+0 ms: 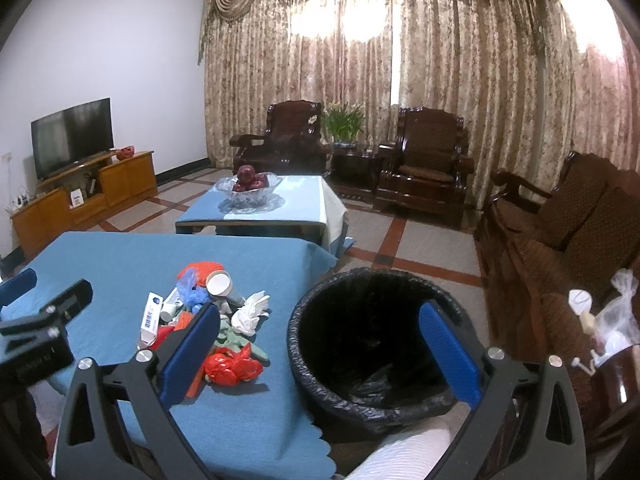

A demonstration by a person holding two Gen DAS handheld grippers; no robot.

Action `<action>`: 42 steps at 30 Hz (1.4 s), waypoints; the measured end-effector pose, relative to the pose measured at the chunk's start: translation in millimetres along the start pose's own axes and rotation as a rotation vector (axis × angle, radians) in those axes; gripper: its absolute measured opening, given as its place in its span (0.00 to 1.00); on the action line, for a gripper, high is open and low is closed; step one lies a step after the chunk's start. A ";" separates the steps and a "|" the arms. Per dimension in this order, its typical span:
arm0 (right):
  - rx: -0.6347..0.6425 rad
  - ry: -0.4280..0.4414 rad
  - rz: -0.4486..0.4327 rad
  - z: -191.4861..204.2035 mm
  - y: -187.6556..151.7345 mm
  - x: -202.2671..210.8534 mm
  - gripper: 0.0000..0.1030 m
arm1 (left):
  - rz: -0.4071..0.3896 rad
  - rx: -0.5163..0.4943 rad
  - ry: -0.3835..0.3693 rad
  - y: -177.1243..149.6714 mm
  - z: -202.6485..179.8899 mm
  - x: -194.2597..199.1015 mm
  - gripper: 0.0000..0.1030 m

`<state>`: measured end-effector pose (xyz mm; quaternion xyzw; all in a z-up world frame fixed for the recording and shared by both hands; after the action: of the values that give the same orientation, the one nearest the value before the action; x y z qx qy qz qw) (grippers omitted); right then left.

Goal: Collect trash
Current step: 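Grasp the red plastic bag with the right gripper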

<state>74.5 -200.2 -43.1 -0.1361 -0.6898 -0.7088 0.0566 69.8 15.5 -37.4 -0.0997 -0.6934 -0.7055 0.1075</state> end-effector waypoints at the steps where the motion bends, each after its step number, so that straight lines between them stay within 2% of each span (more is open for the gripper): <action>1: 0.001 0.007 0.001 2.4 -2.0 -2.8 0.94 | -0.003 0.006 0.012 -3.6 12.9 -1.1 0.95; 6: 0.040 0.082 0.000 28.9 -20.8 -31.5 0.94 | 0.017 0.001 0.112 -25.8 59.3 -36.6 0.95; 10: 0.039 0.167 0.024 55.4 -44.7 -60.6 0.93 | 0.053 -0.005 0.133 -49.5 85.4 -59.5 0.95; 15: 0.035 0.284 0.129 89.6 -88.5 -96.6 0.74 | 0.118 -0.027 0.140 -85.1 100.1 -90.7 0.95; 18: 0.070 0.298 0.169 104.3 -115.0 -115.4 0.68 | 0.148 -0.007 0.122 -101.0 104.3 -102.1 0.95; 22: 0.080 0.289 0.219 109.7 -143.6 -135.6 0.67 | 0.161 -0.014 0.095 -114.2 100.0 -108.0 0.93; 26: 0.095 0.279 0.264 109.7 -159.7 -147.9 0.67 | 0.195 0.006 0.076 -123.9 94.7 -117.0 0.88; 31: 0.098 0.307 0.314 111.6 -174.0 -158.9 0.65 | 0.223 0.020 0.054 -132.8 85.1 -126.6 0.80; 33: 0.085 0.352 0.341 115.2 -178.4 -158.1 0.51 | 0.232 0.031 0.043 -135.3 81.3 -127.4 0.80; 37: 0.097 0.377 0.328 119.4 -178.9 -156.3 0.38 | 0.236 0.031 0.020 -135.4 70.7 -126.4 0.79; 42: 0.070 0.429 0.321 115.8 -169.1 -151.8 0.13 | 0.247 0.019 -0.010 -138.5 54.0 -124.2 0.75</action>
<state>187.7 -94.5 -245.7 -0.0882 -0.6556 -0.6792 0.3179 148.1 73.2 -204.9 -0.1870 -0.6832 -0.6796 0.1910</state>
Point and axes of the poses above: each gripper's, at about its wrist camera, not at the fingertips, and x roughly against the way its jaws point, z to its left, y to its top, the point moved 7 cm from there along -x, roughly the way its jaws point, and after that the axes turned 12 degrees about -z, right-handed, at the moved point
